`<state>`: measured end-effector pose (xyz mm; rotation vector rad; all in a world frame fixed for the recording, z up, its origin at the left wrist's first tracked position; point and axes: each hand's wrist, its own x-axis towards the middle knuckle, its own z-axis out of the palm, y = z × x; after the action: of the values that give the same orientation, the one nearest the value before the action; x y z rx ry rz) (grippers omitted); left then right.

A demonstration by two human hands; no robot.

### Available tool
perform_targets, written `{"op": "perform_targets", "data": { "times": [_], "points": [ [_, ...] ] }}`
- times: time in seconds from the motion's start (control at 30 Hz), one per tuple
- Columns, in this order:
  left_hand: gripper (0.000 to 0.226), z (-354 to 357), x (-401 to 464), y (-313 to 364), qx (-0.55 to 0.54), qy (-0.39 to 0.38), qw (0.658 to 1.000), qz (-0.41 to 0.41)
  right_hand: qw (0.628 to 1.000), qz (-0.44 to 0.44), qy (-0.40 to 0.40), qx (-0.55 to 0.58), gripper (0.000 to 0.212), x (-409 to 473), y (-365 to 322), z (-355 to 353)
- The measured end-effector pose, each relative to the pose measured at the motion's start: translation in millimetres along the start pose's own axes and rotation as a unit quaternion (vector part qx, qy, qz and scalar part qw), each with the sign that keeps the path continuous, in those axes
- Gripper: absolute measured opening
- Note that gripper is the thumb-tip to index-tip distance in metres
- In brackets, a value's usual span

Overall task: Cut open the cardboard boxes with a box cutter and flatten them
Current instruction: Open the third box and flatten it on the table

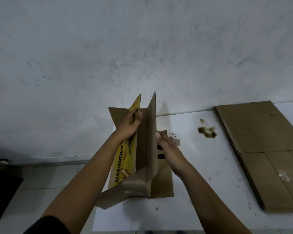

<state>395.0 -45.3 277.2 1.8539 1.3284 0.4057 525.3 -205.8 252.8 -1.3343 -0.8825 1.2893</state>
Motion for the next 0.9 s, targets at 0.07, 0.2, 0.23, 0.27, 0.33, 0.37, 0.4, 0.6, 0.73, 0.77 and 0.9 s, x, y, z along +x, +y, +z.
{"op": "perform_targets", "data": {
  "times": [0.07,0.2,0.23,0.27,0.33,0.37,0.4,0.6,0.73,0.77,0.9],
  "points": [
    [0.085,1,-4,-1,-0.026,-0.002,0.999,-0.035,1.0,-0.002,-0.002,-0.016,0.063,5,4,5],
    [0.084,-12,-10,15,-0.128,0.017,0.983,-0.132,0.994,-0.004,0.015,-0.109,0.046,15,8,11],
    [0.081,-17,-10,19,-0.121,0.03,0.985,-0.119,0.992,-0.012,0.011,-0.123,0.044,17,8,13],
    [0.076,-21,-9,20,-0.079,0.051,0.992,-0.08,0.991,-0.02,0.003,-0.129,0.044,17,7,16],
    [0.069,-26,-12,21,0.079,0.105,0.991,0.023,0.989,-0.037,-0.004,-0.142,0.043,19,6,23],
    [0.07,-24,-13,21,0.156,0.119,0.978,0.074,0.987,-0.046,-0.003,-0.153,0.042,21,6,26],
    [0.073,-19,-13,19,0.219,0.119,0.962,0.111,0.985,-0.055,-0.003,-0.162,0.042,23,5,29],
    [0.09,1,-5,23,0.298,0.042,0.947,0.111,0.989,-0.055,-0.085,-0.111,0.083,32,5,27],
    [0.079,-6,-2,21,0.282,0.042,0.954,0.095,0.99,0.016,-0.1,0.093,0.07,37,21,13],
    [0.078,-8,-2,20,0.296,0.043,0.949,0.094,0.991,0.027,-0.085,0.104,0.066,41,28,12],
    [0.075,-10,2,12,0.316,0.031,0.944,0.085,0.995,0.074,-0.064,-0.025,0.073,53,56,18]
  ]
}}
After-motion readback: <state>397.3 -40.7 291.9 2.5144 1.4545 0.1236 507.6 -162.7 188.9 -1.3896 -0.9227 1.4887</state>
